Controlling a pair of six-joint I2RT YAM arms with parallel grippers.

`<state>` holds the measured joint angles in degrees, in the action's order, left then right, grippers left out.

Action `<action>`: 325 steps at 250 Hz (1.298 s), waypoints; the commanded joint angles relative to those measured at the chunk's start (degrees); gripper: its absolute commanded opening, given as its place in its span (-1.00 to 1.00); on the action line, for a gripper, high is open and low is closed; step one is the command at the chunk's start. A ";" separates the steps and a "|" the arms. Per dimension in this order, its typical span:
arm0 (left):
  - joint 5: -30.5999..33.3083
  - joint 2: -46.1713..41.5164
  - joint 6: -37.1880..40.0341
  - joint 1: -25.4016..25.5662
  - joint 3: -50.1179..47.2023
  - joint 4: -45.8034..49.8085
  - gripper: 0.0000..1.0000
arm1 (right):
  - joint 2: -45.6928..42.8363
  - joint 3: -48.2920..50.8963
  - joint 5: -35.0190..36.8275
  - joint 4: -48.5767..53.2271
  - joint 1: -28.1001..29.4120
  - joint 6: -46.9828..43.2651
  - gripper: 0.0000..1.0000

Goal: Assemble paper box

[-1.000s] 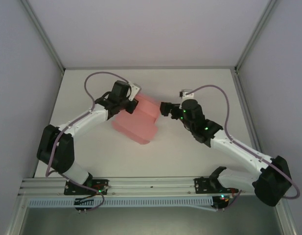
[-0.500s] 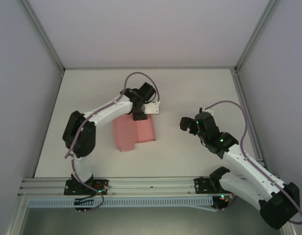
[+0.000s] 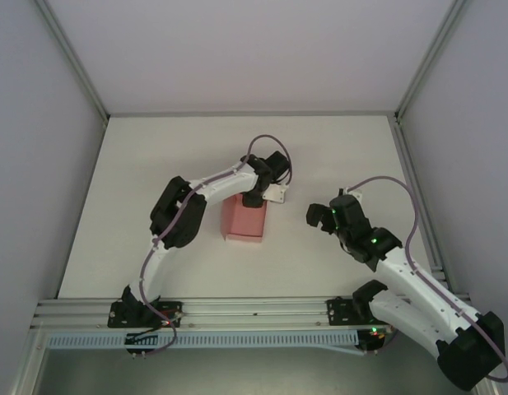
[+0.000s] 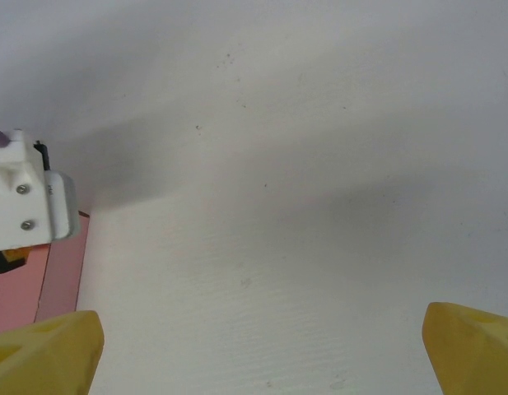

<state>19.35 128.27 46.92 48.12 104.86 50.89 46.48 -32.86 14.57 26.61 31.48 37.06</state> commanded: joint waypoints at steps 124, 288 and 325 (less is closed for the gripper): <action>-6.27 -44.93 -41.61 -7.06 -30.62 -39.36 0.99 | 22.93 -13.13 -23.34 -15.21 -0.28 -23.44 0.99; -3.55 -71.06 -74.17 -28.61 -63.51 -37.09 0.99 | 68.75 -48.52 -27.80 -4.42 5.77 -43.06 0.25; -2.45 -70.96 -74.38 -28.95 -63.71 -37.25 0.99 | 70.78 -49.99 -22.82 -3.20 7.51 -42.11 -0.29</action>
<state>14.63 58.08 -25.63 19.81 41.17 14.66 116.44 -81.14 -12.38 20.97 37.65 -4.73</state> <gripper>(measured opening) 0.997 0.457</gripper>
